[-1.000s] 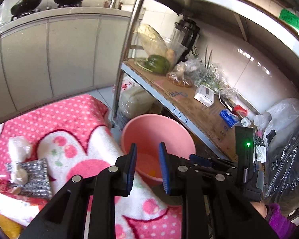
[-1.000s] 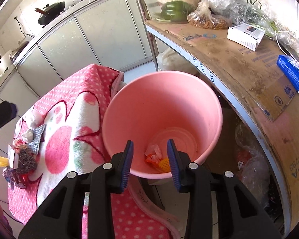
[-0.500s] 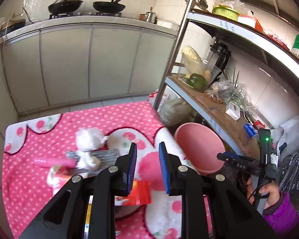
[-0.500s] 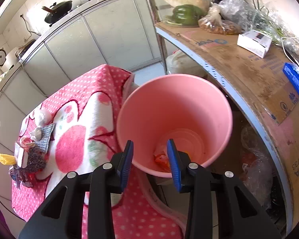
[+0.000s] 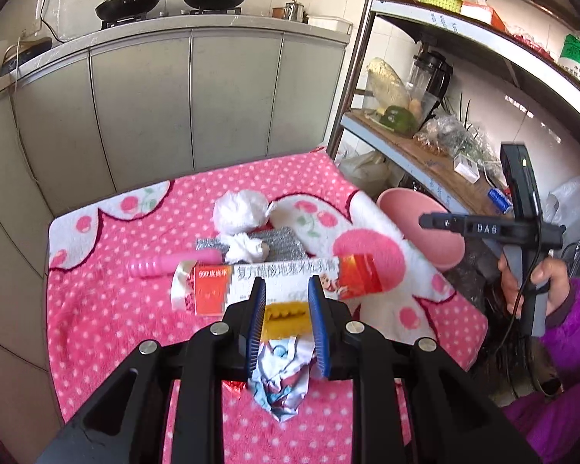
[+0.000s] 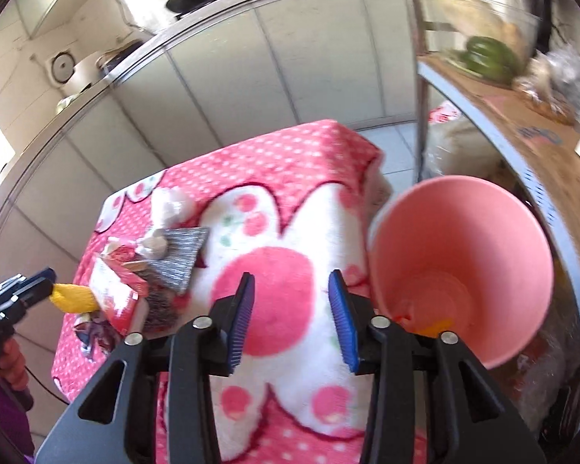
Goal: Collect trash
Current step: 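Grasp a yellow foam net with the left tool while the right tool grasps the white plastic bag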
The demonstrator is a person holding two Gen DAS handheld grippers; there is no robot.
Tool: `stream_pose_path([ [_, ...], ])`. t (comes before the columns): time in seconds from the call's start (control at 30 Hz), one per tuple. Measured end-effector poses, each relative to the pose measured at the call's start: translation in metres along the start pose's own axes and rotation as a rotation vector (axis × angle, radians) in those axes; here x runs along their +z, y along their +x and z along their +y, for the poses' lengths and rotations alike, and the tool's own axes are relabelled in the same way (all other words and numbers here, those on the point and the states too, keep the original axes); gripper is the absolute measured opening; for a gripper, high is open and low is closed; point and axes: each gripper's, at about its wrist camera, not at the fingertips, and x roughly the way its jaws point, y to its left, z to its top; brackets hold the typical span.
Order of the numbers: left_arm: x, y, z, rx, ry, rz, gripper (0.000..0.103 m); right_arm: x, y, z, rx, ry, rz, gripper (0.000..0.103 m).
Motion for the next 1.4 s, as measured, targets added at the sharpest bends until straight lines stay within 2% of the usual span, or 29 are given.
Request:
stream_pose_path([
  [0.1, -0.007, 0.006, 0.0, 0.02, 0.006, 0.012, 0.022, 0.008, 0.007, 0.022, 0.03, -0.048, 0.016, 0.047],
  [0.27, -0.013, 0.017, 0.004, 0.009, -0.006, 0.043, 0.023, 0.018, 0.018, 0.053, 0.056, -0.108, 0.035, 0.049],
  [0.47, -0.028, 0.013, 0.018, 0.032, -0.026, 0.041, 0.026, 0.027, 0.036, 0.077, 0.096, -0.146, 0.081, 0.049],
  [0.63, -0.042, 0.021, 0.039, 0.042, -0.105, 0.077, 0.027, 0.044, 0.058, 0.095, 0.131, -0.168, 0.118, 0.049],
  [0.77, -0.048, 0.026, 0.053, 0.031, -0.163, 0.076, 0.027, 0.055, 0.081, 0.109, 0.152, -0.181, 0.145, 0.049],
  [0.83, -0.051, 0.027, 0.058, 0.017, -0.181, 0.074, 0.021, 0.06, 0.092, 0.114, 0.155, -0.191, 0.152, 0.049],
  [0.9, -0.054, 0.027, 0.061, 0.019, -0.181, 0.064, 0.009, 0.064, 0.105, 0.118, 0.153, -0.197, 0.162, 0.049],
  [1.13, -0.057, 0.013, 0.068, 0.031, -0.197, 0.012, 0.006, 0.069, 0.146, 0.132, 0.127, -0.235, 0.203, 0.049],
  [1.3, -0.059, -0.005, 0.078, 0.027, -0.25, -0.026, 0.006, 0.068, 0.163, 0.141, 0.102, -0.276, 0.21, 0.049],
  [1.33, -0.059, -0.009, 0.078, 0.029, -0.257, -0.031, 0.006, 0.067, 0.162, 0.142, 0.108, -0.277, 0.21, 0.047],
  [1.4, -0.06, -0.015, 0.08, 0.037, -0.264, -0.041, 0.006, 0.067, 0.16, 0.144, 0.116, -0.288, 0.202, 0.031],
])
